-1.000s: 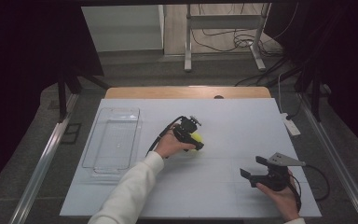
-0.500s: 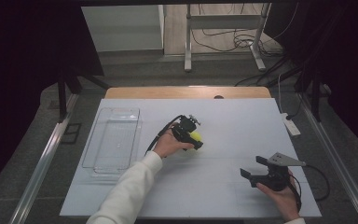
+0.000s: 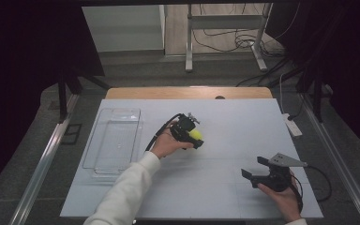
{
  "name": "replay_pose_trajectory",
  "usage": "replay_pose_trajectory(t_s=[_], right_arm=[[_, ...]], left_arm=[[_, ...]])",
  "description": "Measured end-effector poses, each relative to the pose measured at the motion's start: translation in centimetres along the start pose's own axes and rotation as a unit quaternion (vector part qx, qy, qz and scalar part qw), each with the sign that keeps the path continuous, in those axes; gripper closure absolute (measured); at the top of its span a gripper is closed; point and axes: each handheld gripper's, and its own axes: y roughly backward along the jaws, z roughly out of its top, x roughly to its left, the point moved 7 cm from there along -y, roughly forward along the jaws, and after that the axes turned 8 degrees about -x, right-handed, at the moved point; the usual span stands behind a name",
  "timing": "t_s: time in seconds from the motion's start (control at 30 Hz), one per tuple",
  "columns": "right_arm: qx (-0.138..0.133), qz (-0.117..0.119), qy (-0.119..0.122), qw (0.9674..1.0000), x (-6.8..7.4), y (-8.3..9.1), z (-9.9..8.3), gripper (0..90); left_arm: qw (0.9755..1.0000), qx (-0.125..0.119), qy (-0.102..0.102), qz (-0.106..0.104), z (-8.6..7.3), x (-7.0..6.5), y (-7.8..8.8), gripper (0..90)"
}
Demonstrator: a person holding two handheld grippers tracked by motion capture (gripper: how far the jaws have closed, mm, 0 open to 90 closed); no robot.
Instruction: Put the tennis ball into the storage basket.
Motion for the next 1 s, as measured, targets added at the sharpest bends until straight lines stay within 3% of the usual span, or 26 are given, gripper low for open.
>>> replay_pose_trajectory(t_s=[0.5,1.0], right_arm=[[0.001,0.001,0.004,1.0,0.1,-0.3,0.1,11.5],[0.003,0.004,0.005,1.0,0.4,-0.4,0.0,11.5]], left_arm=[[0.9995,-0.029,-0.001,0.015,0.6,-0.1,2.8,26.4],[0.9988,-0.045,-0.004,0.02,0.9,0.4,4.3,26.4]])
